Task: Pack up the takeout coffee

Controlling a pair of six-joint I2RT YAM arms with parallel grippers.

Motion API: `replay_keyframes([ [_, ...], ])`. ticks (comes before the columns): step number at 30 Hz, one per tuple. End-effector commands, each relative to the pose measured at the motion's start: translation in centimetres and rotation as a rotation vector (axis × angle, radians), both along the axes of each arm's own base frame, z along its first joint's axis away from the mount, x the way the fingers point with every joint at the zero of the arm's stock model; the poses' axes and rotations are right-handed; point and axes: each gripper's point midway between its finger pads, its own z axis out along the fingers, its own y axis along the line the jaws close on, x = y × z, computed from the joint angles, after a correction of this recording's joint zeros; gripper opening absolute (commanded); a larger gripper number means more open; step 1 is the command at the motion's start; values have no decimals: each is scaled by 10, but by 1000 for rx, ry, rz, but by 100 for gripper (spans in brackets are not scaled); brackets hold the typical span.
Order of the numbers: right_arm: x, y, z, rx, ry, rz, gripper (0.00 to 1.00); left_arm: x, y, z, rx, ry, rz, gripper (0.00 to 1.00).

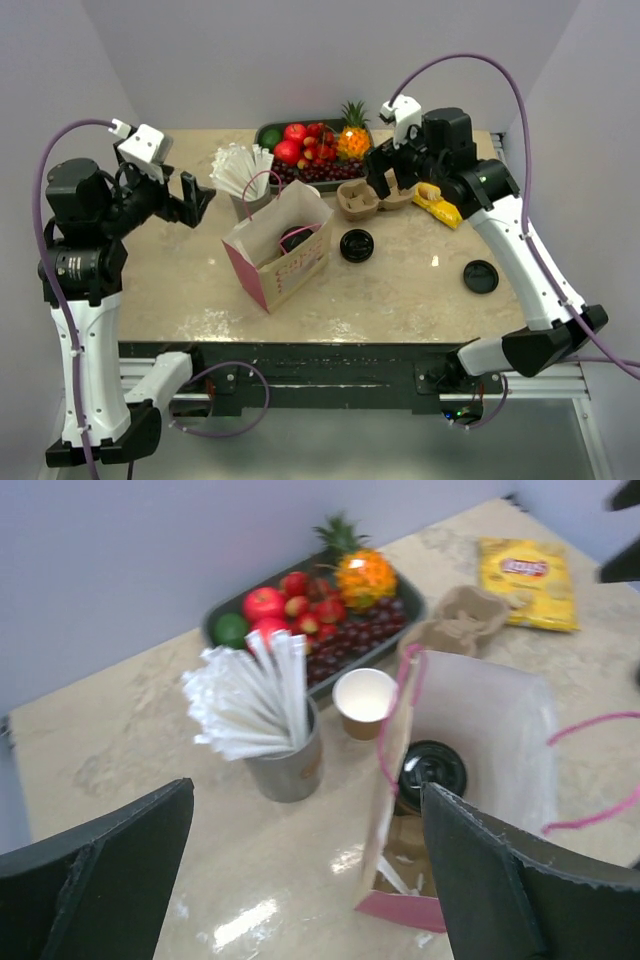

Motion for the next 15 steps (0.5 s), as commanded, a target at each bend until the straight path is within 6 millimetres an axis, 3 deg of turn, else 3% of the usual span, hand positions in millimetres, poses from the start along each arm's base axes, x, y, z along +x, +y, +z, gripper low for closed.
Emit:
replay_keyframes([
  [1,11,-42,15,-50,-16,-273,99,30,51,-21,18,44,312,99],
  [4,16,-57,31,-44,-77,-364,99,47,75,-29,17,63,447,99],
  [7,19,-63,52,-12,-132,-413,99,63,87,-27,13,68,504,99],
  [15,16,-92,99,-5,-306,-529,99,98,90,-18,-30,67,522,99],
])
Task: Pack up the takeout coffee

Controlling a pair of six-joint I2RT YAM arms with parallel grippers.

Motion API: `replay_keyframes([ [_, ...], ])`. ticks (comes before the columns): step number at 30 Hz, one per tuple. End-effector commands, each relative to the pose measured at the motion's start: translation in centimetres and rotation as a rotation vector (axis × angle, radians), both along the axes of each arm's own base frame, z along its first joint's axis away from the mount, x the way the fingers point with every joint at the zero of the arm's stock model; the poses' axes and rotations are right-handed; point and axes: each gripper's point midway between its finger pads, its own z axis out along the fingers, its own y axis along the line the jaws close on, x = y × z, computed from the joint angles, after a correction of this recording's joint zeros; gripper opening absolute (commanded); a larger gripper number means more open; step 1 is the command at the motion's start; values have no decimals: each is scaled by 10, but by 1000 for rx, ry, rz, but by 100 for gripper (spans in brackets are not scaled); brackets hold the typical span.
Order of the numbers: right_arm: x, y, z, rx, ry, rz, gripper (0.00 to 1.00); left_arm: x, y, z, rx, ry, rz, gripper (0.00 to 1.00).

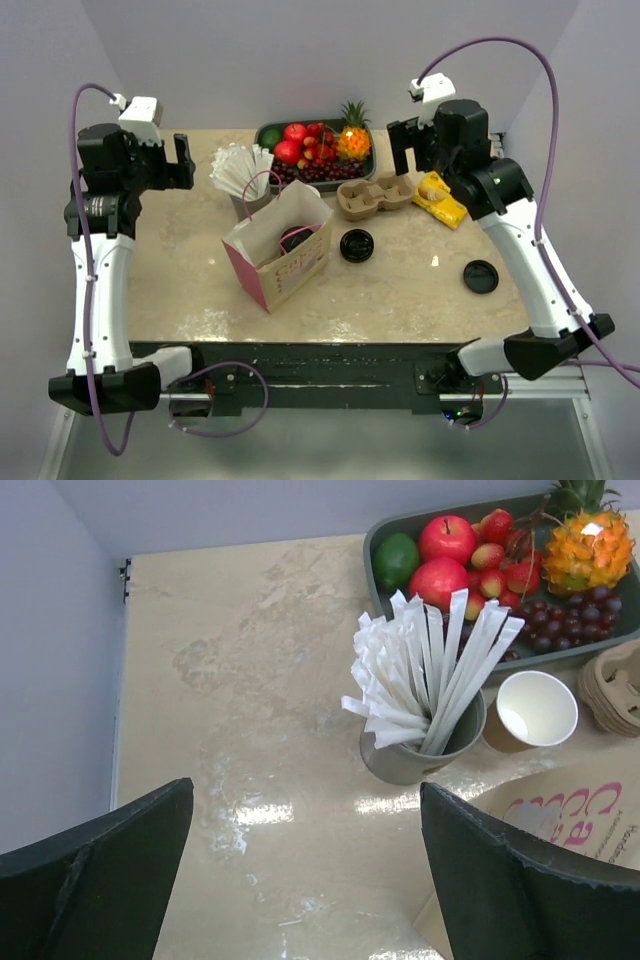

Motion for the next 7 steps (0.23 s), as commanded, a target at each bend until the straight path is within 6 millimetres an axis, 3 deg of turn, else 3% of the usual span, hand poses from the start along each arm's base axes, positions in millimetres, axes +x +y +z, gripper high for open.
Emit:
replay_keyframes([
  [1,-8,-29,59,21,-193,-112,99,14,7,45,-30,-136,55,99],
  [7,-11,-35,60,-11,-203,-125,99,19,6,43,-35,-139,50,99],
])
